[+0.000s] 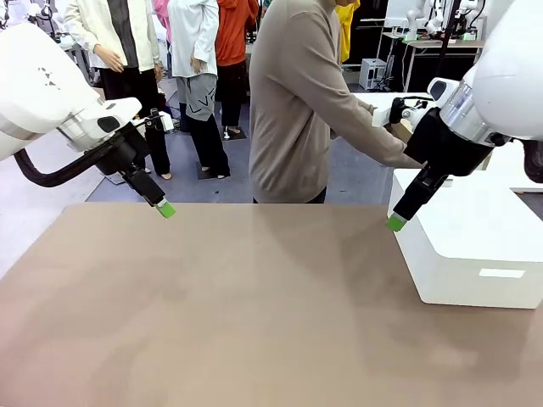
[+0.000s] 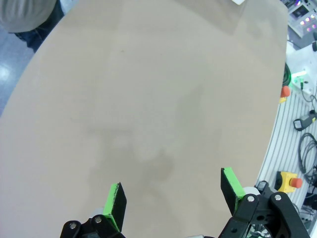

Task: Pack the shoes into the box.
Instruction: Press down on the lid of the Shoes Box.

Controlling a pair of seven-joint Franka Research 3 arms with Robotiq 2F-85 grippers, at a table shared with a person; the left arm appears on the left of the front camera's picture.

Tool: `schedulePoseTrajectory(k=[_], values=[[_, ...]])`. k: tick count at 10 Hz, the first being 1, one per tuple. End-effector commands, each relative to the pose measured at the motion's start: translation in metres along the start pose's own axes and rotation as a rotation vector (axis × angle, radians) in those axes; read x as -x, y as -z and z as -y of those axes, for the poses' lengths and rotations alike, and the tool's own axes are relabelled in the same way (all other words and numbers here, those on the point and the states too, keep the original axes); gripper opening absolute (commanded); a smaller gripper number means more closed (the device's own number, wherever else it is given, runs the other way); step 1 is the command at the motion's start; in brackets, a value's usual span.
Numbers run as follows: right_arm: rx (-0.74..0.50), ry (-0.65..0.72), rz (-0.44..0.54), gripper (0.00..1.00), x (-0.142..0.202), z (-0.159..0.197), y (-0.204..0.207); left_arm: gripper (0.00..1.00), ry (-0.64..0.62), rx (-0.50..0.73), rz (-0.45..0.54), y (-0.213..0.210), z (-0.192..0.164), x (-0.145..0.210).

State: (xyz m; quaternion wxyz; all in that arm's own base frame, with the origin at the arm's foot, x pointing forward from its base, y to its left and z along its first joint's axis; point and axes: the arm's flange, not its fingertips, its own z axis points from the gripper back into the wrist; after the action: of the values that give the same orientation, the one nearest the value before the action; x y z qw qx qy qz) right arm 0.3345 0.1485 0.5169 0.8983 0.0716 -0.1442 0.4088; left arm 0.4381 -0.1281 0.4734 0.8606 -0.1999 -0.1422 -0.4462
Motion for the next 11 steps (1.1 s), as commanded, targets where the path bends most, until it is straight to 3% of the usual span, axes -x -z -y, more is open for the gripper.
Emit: schedulePoseTrajectory(k=[1,11], values=[[0.005,0.005,-0.004,1.0,0.0002,0.0022,0.0008,1.0,-0.006,0.0,-0.004,-0.0016,0.0001,0.0015],[0.005,0.005,-0.004,1.0,0.0002,0.0022,0.0008,1.0,-0.006,0.0,-0.004,-0.0016,0.0001,0.0015]])
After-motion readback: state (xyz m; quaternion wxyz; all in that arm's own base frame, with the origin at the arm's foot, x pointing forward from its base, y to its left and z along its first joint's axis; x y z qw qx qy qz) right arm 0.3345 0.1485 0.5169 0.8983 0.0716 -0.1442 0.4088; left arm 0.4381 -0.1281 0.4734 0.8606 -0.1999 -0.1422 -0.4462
